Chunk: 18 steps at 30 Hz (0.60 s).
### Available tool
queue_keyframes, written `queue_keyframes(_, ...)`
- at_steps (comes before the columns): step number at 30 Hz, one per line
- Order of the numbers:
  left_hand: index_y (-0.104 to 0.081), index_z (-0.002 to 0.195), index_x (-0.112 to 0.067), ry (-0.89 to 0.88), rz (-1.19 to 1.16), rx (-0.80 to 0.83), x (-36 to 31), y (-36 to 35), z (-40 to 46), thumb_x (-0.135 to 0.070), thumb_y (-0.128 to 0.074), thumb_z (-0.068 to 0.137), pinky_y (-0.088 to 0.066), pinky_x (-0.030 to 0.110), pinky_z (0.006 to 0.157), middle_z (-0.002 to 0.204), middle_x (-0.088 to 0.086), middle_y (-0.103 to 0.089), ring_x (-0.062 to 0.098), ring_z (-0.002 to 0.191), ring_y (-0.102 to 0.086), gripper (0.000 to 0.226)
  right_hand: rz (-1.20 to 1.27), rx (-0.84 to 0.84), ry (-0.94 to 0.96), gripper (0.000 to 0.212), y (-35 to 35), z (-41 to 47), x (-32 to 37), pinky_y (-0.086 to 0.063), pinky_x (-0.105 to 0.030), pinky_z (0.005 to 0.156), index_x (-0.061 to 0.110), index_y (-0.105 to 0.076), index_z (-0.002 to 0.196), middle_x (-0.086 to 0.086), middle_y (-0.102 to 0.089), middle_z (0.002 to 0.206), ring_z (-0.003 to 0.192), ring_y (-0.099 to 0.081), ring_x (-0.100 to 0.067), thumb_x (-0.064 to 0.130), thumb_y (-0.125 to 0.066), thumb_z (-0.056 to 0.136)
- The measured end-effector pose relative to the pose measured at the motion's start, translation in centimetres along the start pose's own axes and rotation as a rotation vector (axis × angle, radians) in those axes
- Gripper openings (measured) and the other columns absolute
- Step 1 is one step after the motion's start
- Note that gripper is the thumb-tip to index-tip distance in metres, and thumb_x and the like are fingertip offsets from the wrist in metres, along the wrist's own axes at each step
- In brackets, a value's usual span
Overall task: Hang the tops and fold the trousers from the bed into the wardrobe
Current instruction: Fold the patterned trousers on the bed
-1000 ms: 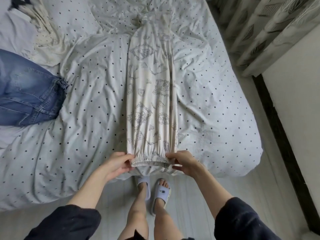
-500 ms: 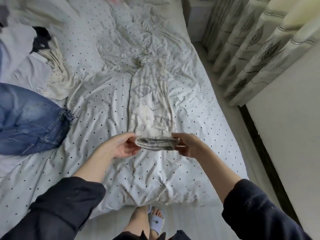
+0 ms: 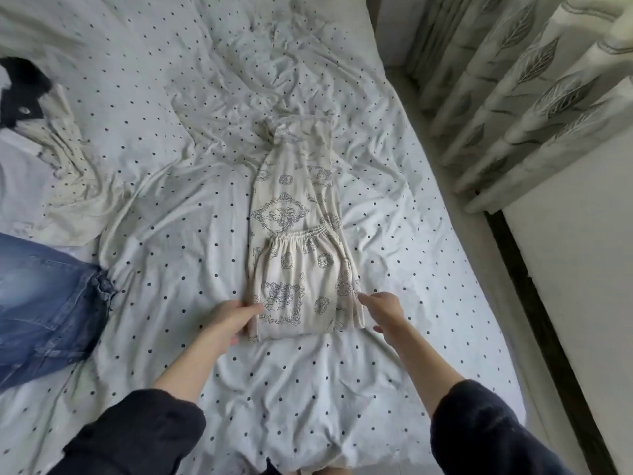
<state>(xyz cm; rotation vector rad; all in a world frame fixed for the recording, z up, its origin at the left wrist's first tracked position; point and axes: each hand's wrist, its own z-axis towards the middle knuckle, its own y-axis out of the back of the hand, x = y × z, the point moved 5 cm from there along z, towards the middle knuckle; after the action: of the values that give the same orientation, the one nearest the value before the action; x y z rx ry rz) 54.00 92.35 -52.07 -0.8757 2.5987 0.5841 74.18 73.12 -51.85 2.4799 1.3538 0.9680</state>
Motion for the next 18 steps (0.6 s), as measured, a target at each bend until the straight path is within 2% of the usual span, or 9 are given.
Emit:
queue_keyframes(2,-0.064,0.092,-0.012,-0.034,0.011,0.027,1.3,-0.3,1.0,-0.023,-0.072,0.082,-0.046,0.025,0.060,0.083,0.010,-0.067,0.019,0.070,-0.058,0.017,-0.001,0.048,-0.035,0.032,-1.0,0.6,-2.6,-0.030,-0.022,0.051,0.012,-0.049,0.059,0.002,-0.039,0.050,0.052,-0.037,-0.016,0.024,-0.061,0.086)
queue_keyframes(4,-0.066,0.093,-0.013,-0.050,-0.001,0.037,2.1,-0.4,2.2,-0.028,-0.076,0.077,-0.054,0.038,0.079,0.094,0.012,-0.071,0.025,0.087,-0.065,0.024,0.074,0.103,-0.014,0.031,-2.0,0.9,-3.5,-0.031,-0.021,0.050,0.013,-0.052,0.060,0.002,-0.047,0.056,0.053,-0.042,-0.013,0.023,-0.065,0.086)
queue_keyframes(6,-0.065,0.099,-0.013,-0.027,-0.013,0.063,2.3,-0.9,2.2,-0.028,-0.074,0.079,-0.050,0.042,0.090,0.100,0.010,-0.070,0.023,0.093,-0.062,0.027,0.146,0.158,-0.021,0.022,-3.2,1.2,-3.5,-0.034,-0.021,0.050,0.017,-0.056,0.067,0.000,-0.055,0.064,0.057,-0.049,-0.010,0.022,-0.066,0.086)
queue_keyframes(8,-0.063,0.107,-0.010,0.003,-0.075,0.106,2.4,-1.6,1.7,-0.024,-0.071,0.082,-0.048,0.040,0.092,0.103,0.008,-0.069,0.020,0.095,-0.060,0.030,0.177,0.137,-0.067,0.018,-3.8,1.7,-3.3,-0.034,-0.024,0.052,0.015,-0.055,0.070,-0.003,-0.058,0.070,0.062,-0.052,-0.014,0.019,-0.068,0.083)
queue_keyframes(11,-0.061,0.097,-0.006,0.019,-0.176,0.127,2.3,-2.6,0.9,-0.015,-0.069,0.084,-0.045,0.043,0.098,0.103,0.004,-0.067,0.020,0.102,-0.059,0.017,0.140,0.061,-0.064,0.026,-3.4,2.6,-2.9,-0.031,-0.022,0.043,0.011,-0.048,0.061,-0.005,-0.052,0.061,0.050,-0.041,-0.013,0.006,-0.063,0.082)
queue_keyframes(13,-0.056,0.092,-0.002,0.039,-0.236,0.098,2.4,-2.5,0.1,-0.010,-0.067,0.084,-0.044,0.047,0.100,0.105,0.002,-0.059,0.021,0.108,-0.053,0.016,0.133,0.058,-0.060,0.028,-2.6,2.4,-3.0,-0.033,-0.019,0.041,0.010,-0.049,0.059,-0.004,-0.052,0.057,0.049,-0.043,-0.013,0.003,-0.061,0.083)
queue_keyframes(16,-0.041,0.127,0.012,0.052,-0.293,0.101,2.3,-1.3,-1.4,-0.012,-0.077,0.073,-0.049,0.048,0.093,0.132,0.008,-0.048,0.024,0.121,-0.047,0.068,0.067,0.115,-0.069,0.022,-0.7,0.5,-3.0,-0.036,-0.023,0.047,0.008,-0.053,0.064,-0.006,-0.056,0.063,0.053,-0.047,-0.014,0.005,-0.064,0.082)
queue_keyframes(17,-0.040,0.130,0.012,0.058,-0.276,0.118,2.5,-1.0,-1.8,-0.013,-0.078,0.070,-0.052,0.046,0.088,0.135,0.011,-0.047,0.024,0.120,-0.048,0.075,0.044,0.144,-0.068,0.020,-0.2,-0.1,-2.9,-0.035,-0.023,0.048,0.008,-0.054,0.066,-0.007,-0.057,0.066,0.055,-0.047,-0.014,0.006,-0.065,0.082)
queue_keyframes(18,-0.042,0.126,0.012,0.074,-0.272,0.135,2.7,-0.9,-2.7,-0.011,-0.077,0.072,-0.054,0.044,0.083,0.131,0.013,-0.050,0.023,0.115,-0.051,0.068,0.027,0.171,-0.077,0.019,0.3,-1.0,-3.0,-0.035,-0.023,0.048,0.008,-0.055,0.066,-0.007,-0.056,0.066,0.055,-0.047,-0.014,0.006,-0.065,0.082)
